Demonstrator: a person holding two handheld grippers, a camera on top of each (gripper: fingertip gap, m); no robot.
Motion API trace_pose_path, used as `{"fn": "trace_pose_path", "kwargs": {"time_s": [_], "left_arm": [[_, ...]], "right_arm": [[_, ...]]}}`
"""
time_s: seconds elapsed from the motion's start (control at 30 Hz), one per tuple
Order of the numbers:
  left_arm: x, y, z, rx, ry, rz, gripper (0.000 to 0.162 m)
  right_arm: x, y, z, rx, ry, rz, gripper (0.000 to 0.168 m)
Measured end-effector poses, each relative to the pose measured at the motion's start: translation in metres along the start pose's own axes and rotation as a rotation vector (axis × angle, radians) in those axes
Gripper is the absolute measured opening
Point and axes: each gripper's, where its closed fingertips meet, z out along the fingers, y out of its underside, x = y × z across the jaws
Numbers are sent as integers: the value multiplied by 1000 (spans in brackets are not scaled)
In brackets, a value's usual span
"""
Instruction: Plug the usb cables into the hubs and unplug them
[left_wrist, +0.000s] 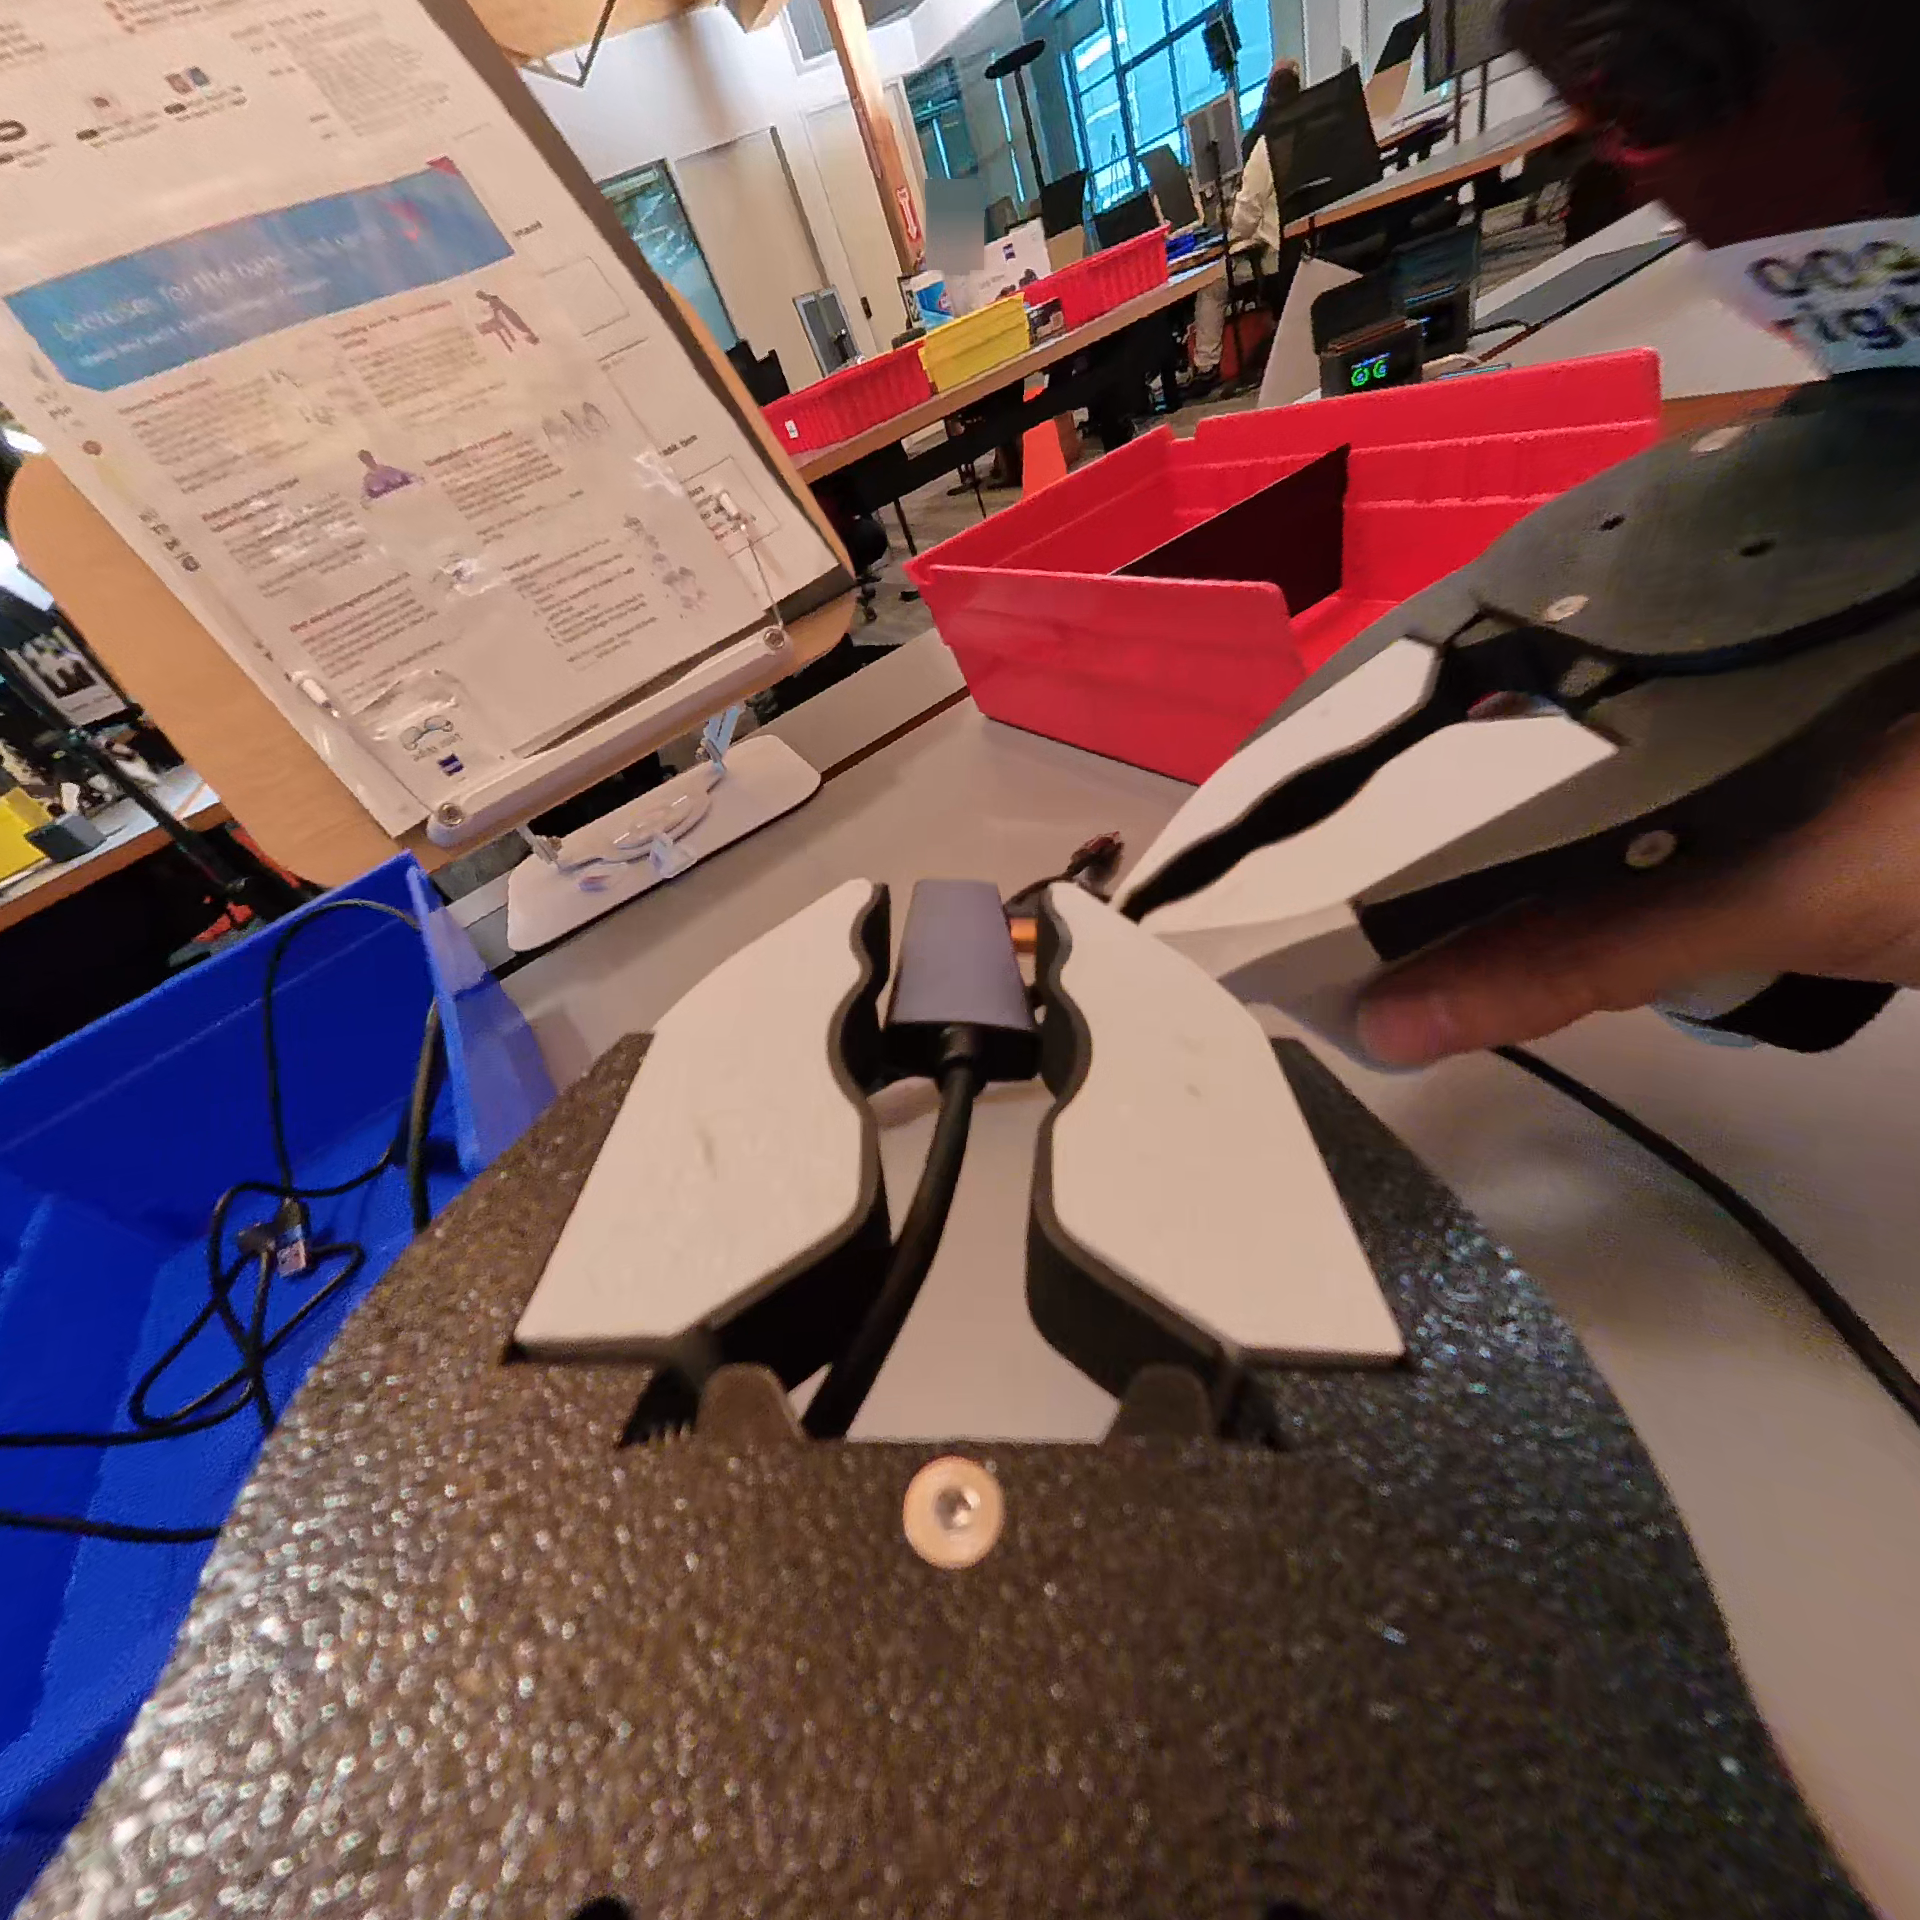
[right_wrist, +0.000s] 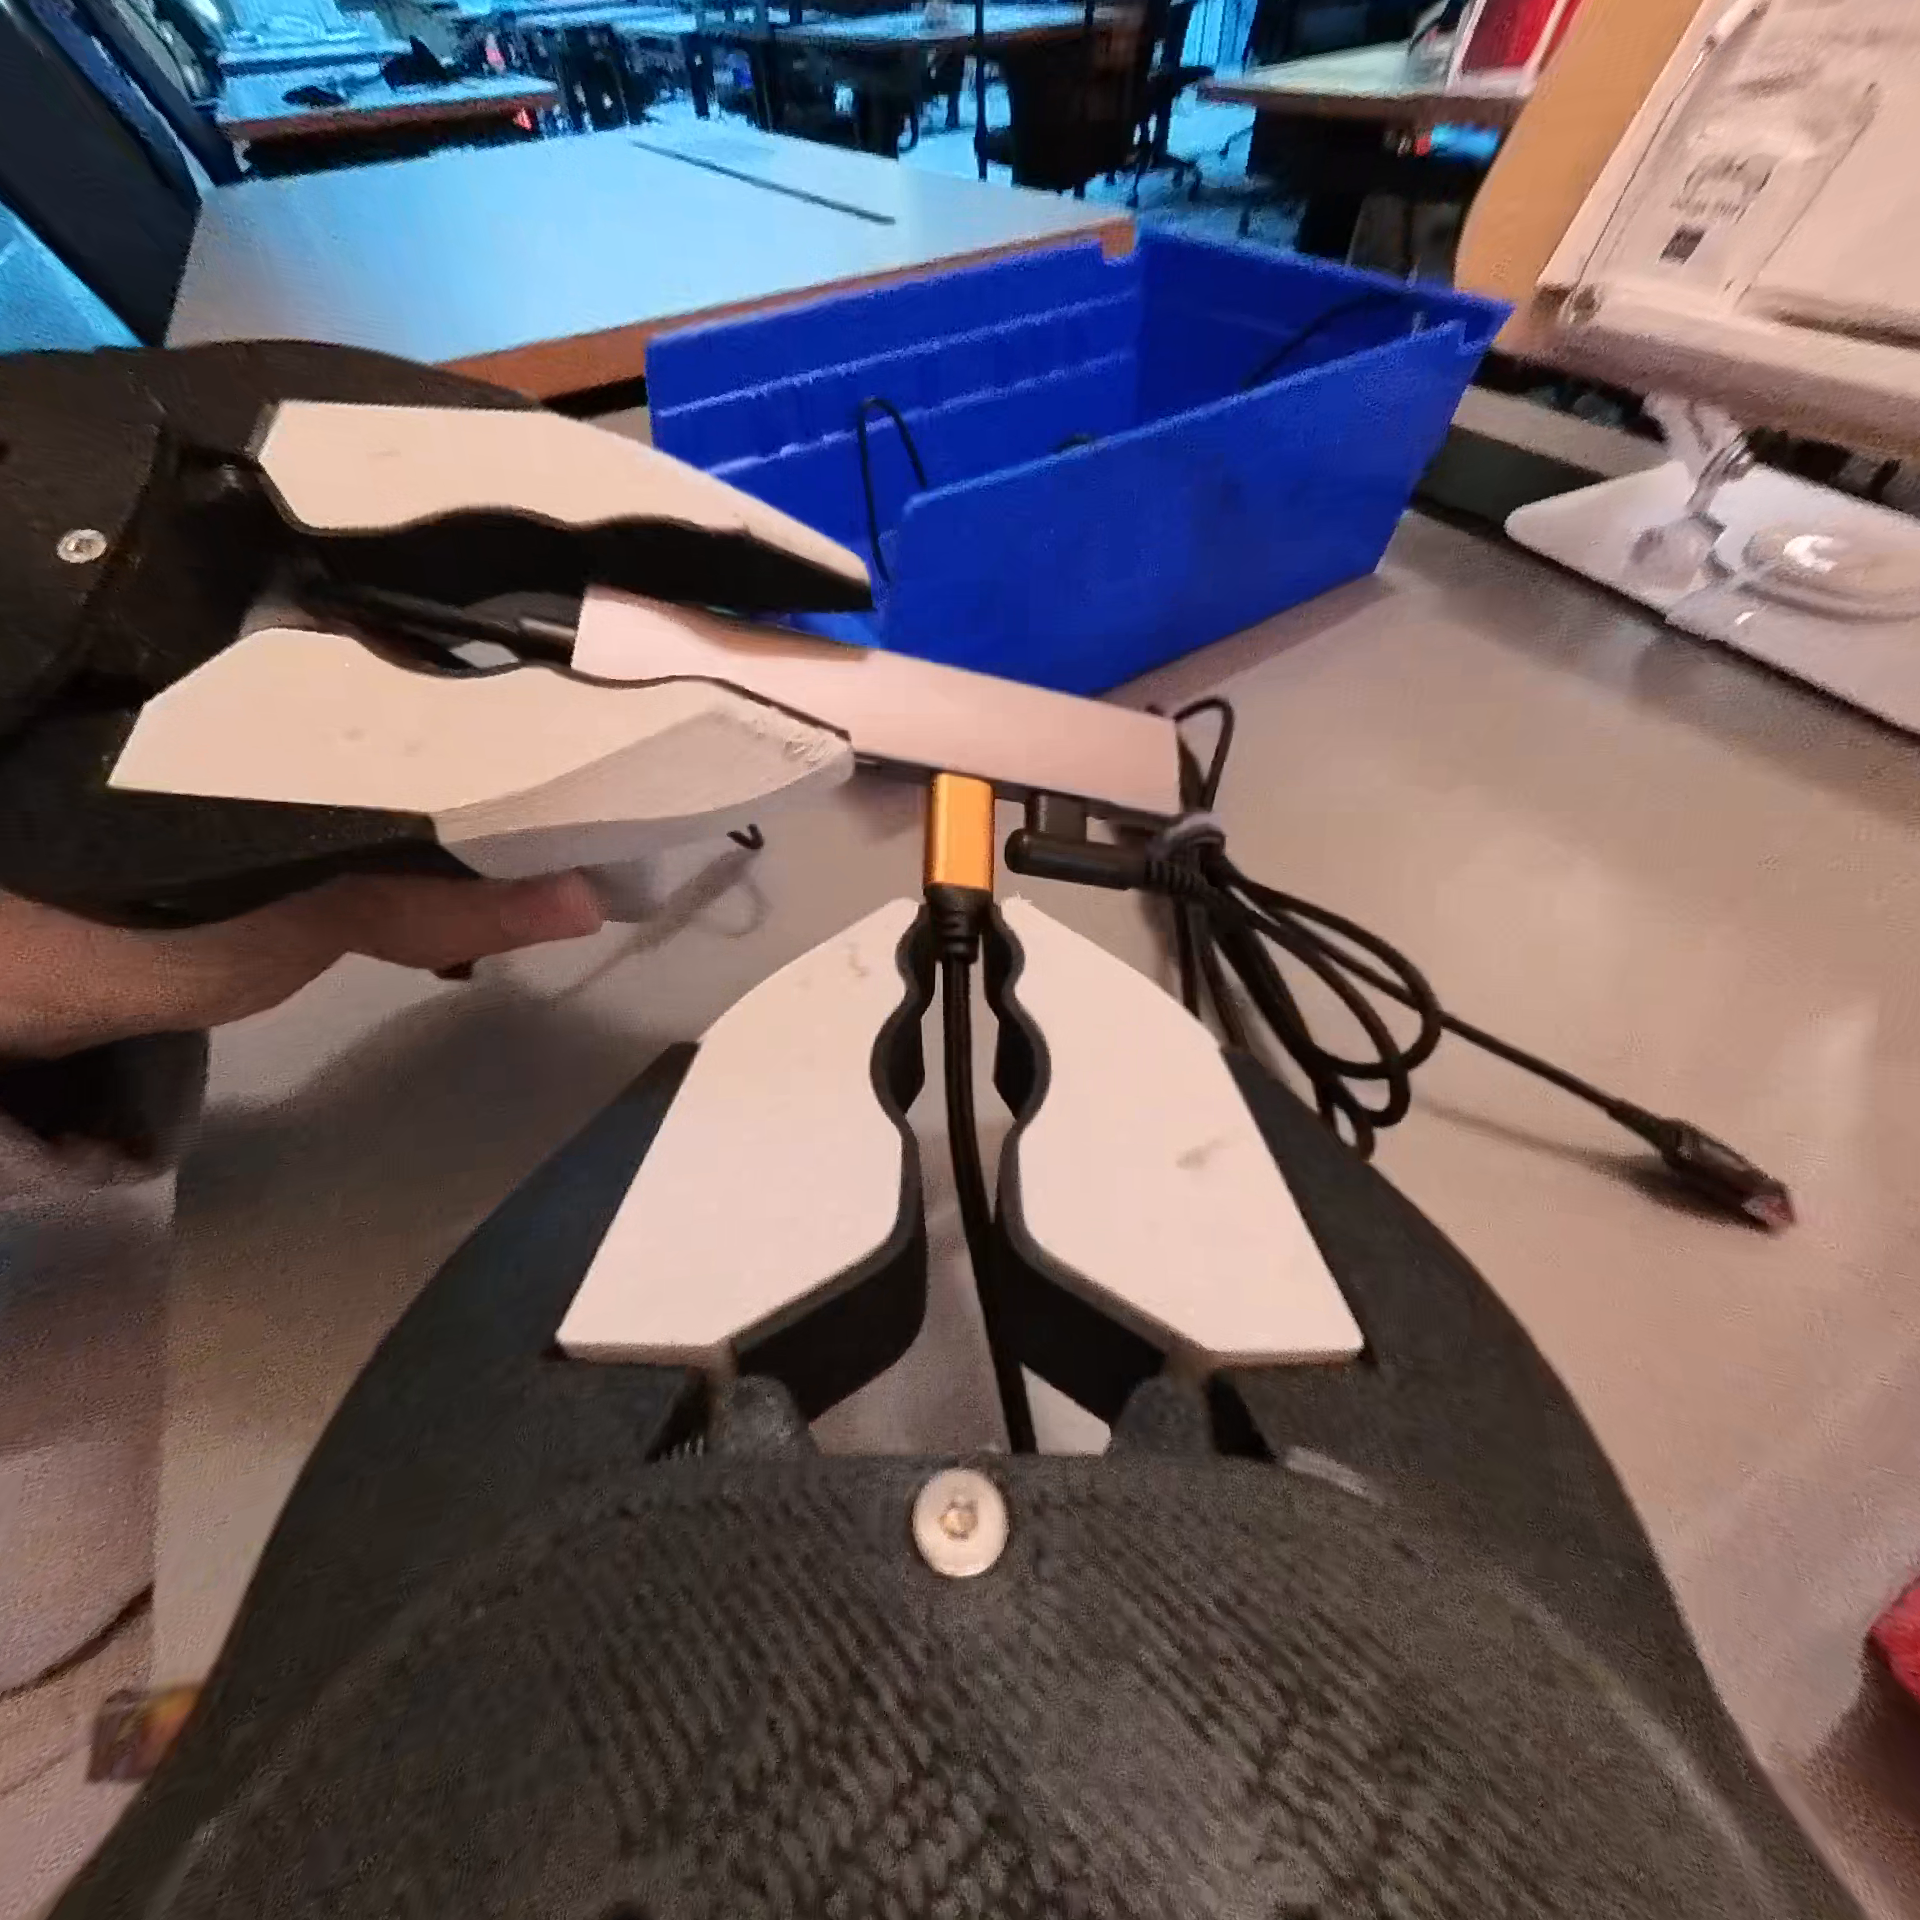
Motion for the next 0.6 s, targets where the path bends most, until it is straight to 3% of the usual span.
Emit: {"fn": "trace_pose_path", "kwargs": {"time_s": [0.03, 0.27, 0.37, 0.6], "left_arm": [[-3, 1, -2, -9, -6, -14, 26], [-6, 16, -12, -59, 1, -115, 37], [-3, 11, -16, -20, 50, -229, 26], [0, 10, -15, -86, 110, -407, 43]], "right_arm": [[0, -6, -1, 34, 20, -29, 8], [1, -31, -10, 143, 172, -312, 7], [-2, -29, -10, 124, 188, -388, 7], [-8, -31, -9, 142, 198, -453, 7]]}}
